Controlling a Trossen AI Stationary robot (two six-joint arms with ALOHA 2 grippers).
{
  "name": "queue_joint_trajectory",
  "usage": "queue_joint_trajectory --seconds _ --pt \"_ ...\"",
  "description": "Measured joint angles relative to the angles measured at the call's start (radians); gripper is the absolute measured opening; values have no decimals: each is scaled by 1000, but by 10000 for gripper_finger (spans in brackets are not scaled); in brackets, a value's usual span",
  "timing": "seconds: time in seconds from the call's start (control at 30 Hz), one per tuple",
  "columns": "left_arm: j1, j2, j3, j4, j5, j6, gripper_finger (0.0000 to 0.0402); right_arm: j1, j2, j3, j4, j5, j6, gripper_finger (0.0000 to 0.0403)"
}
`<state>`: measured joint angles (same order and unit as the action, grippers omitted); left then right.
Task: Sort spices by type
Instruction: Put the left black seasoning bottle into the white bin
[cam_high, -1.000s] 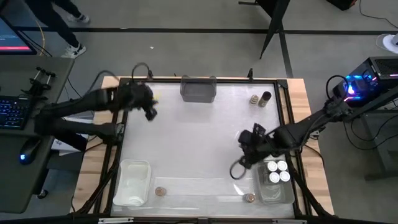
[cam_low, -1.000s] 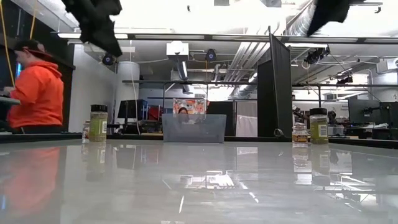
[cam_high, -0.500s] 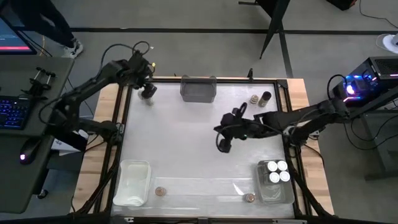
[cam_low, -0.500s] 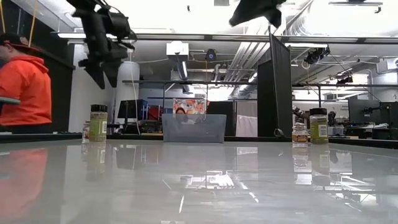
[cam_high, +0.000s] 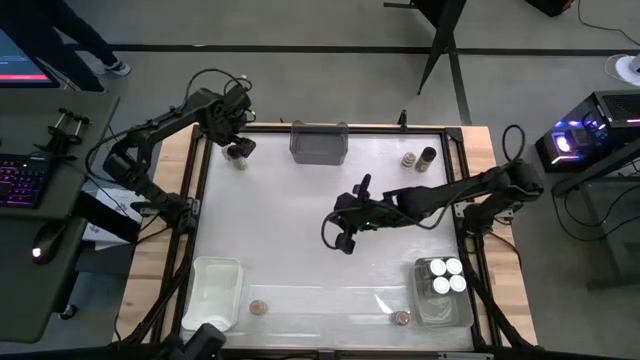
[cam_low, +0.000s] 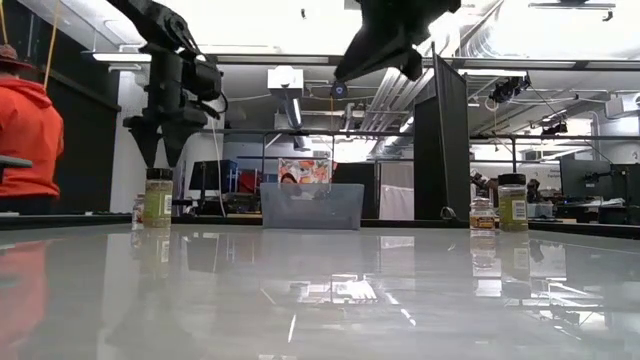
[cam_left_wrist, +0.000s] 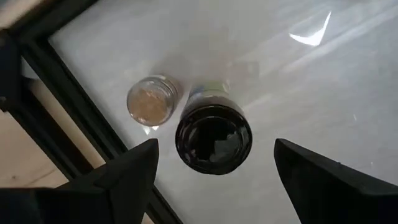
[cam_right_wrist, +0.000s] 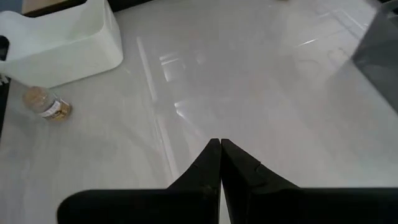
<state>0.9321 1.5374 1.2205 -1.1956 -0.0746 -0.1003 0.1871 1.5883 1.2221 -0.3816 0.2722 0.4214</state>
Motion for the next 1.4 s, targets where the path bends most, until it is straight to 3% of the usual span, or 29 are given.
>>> queue_joint_trajectory --seconds 0.3,0.63,0.73,0.9,1.03,1.23,1.4 --pt "25 72 0 6 22 -29 308 28 67 0 140 -15 27 0" --pt "6 123 0 26 24 -38 302 37 68 0 148 -14 52 0" --pt "2 123 0 26 22 -36 272 37 68 0 149 -14 51 0" --pt "-18 120 0 24 23 -21 172 37 68 0 153 11 50 0" --pt "-35 115 1 14 31 10 161 37 68 0 154 24 49 0" --pt "-107 -21 0 -51 174 32 161 36 68 0 142 25 18 0" --pt "-351 -265 0 -136 224 -13 161 14 68 0 113 40 -13 0"
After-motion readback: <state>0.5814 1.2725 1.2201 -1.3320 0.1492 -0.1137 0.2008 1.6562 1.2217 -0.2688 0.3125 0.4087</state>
